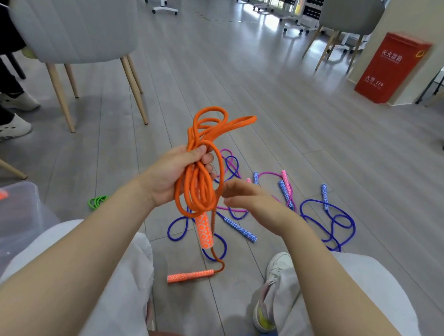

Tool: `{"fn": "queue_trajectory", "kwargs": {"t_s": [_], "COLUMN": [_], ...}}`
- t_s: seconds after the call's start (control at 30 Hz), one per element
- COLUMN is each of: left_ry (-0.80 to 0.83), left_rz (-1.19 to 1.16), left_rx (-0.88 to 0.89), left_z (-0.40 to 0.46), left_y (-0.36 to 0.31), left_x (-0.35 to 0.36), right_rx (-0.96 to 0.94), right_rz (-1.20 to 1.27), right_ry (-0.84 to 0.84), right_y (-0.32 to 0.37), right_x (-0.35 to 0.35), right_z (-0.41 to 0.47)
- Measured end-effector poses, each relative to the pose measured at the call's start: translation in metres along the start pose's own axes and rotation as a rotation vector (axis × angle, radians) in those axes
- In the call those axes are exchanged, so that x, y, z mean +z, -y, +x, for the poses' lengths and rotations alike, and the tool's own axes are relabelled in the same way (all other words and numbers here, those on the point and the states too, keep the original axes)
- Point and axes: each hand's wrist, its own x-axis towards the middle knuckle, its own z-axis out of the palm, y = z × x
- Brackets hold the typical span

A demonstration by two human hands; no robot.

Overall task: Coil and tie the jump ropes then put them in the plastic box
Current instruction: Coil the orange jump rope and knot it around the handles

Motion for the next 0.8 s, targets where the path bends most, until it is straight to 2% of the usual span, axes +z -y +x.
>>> {"fn": "queue_trajectory", "kwargs": {"t_s": [0.23, 0.3, 0.4, 0.57, 0.8], "left_ry": [-0.045, -0.067, -0.121, -0.324, -0.231], "left_rz": [-0.042, -0.060, -0.026, 0.274, 0.671], "left_rx": [0.030, 0.036, 0.058, 0.080, -0.079], "left_z": [-0.001, 0.001, 0.003, 0.006, 0.000], "left_y": [-0.005, -0.005, -0.006, -0.002, 0.008], "left_x": [0.000, -0.001, -0.006, -0.013, -0.006], "right_rx": [0.180, 0.233, 0.247, 0.143, -0.008], "right_rz": [-0.221, -0.302, -0.246, -0.076, 0.282], "right_ry": [0.212, 0.212, 0.154, -0.091, -0.397], "right_y": [-0.010, -0.013, -0.012, 0.003, 0.014], "right_x": [0.016, 0.015, 0.008, -0.006, -0.015], "right_z": [0.000, 0.000, -0.001, -0.005, -0.004]}}
